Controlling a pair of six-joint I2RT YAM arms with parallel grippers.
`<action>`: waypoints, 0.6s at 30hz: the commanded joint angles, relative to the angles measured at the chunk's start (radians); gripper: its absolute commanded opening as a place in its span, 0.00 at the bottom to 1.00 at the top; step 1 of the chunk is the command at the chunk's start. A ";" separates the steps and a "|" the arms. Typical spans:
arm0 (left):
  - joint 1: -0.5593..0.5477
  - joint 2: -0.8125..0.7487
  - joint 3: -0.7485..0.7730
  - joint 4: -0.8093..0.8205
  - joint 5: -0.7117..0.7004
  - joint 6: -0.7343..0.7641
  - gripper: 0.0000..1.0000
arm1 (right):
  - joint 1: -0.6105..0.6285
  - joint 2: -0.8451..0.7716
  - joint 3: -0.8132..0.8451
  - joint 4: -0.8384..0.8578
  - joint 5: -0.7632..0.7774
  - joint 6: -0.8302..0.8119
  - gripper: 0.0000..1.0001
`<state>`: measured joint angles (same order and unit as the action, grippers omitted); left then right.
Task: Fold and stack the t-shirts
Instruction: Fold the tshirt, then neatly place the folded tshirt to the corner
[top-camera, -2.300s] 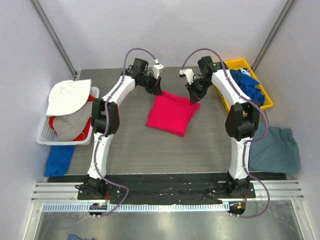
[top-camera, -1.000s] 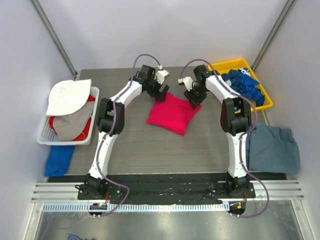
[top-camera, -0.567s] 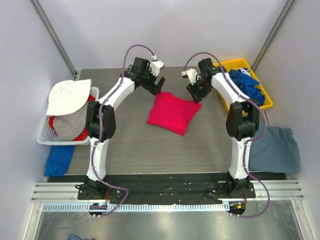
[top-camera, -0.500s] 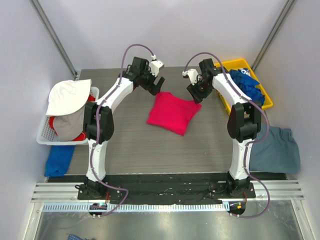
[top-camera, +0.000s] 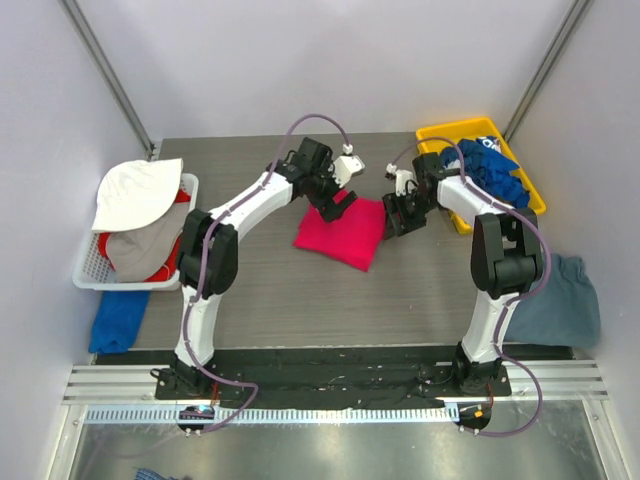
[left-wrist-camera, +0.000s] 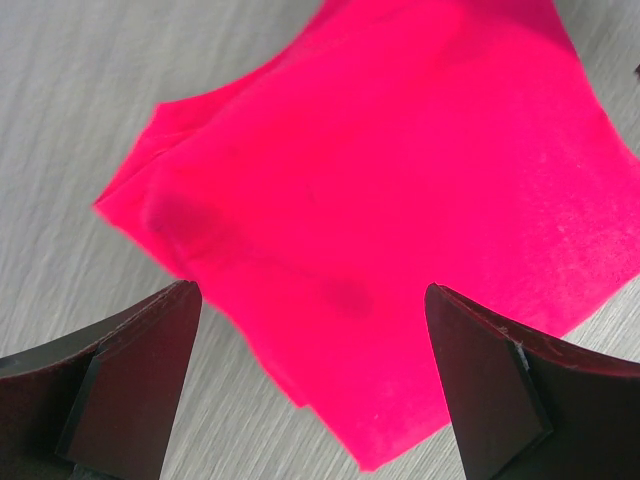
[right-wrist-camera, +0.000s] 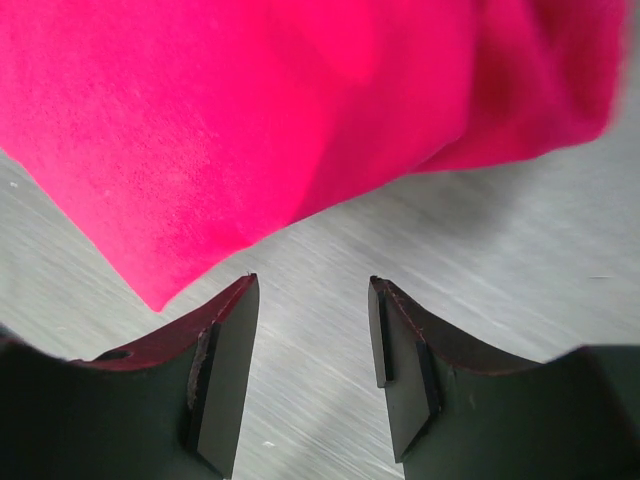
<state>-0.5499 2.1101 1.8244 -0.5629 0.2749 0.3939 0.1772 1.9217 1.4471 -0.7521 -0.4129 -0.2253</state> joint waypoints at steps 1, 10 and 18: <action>0.001 0.025 0.007 -0.002 -0.014 0.049 1.00 | -0.001 -0.075 -0.097 0.148 -0.130 0.155 0.56; -0.002 0.079 0.000 0.004 -0.045 0.089 1.00 | -0.042 -0.003 -0.146 0.267 -0.224 0.224 0.57; -0.002 0.102 -0.001 0.014 -0.042 0.088 1.00 | -0.070 0.037 -0.149 0.310 -0.253 0.254 0.57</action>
<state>-0.5541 2.2063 1.8202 -0.5655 0.2344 0.4622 0.1207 1.9446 1.2881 -0.5022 -0.6243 -0.0143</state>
